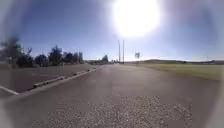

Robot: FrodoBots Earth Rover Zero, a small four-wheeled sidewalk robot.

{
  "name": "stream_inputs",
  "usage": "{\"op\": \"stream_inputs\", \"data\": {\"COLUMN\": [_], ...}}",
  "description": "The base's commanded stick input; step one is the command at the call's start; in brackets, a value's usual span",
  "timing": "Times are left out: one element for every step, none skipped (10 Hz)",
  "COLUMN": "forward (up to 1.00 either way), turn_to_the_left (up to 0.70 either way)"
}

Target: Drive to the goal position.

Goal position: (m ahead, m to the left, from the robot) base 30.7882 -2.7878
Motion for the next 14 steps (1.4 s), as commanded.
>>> {"op": "stream_inputs", "data": {"forward": [1.00,1.00,1.00,1.00,1.00,1.00,1.00,1.00,1.00,1.00,1.00,1.00,1.00,1.00], "turn_to_the_left": [0.00,0.00,0.00,0.00,0.00,0.00,0.00,0.00,0.00,0.00,0.00,0.00,0.00,0.00]}}
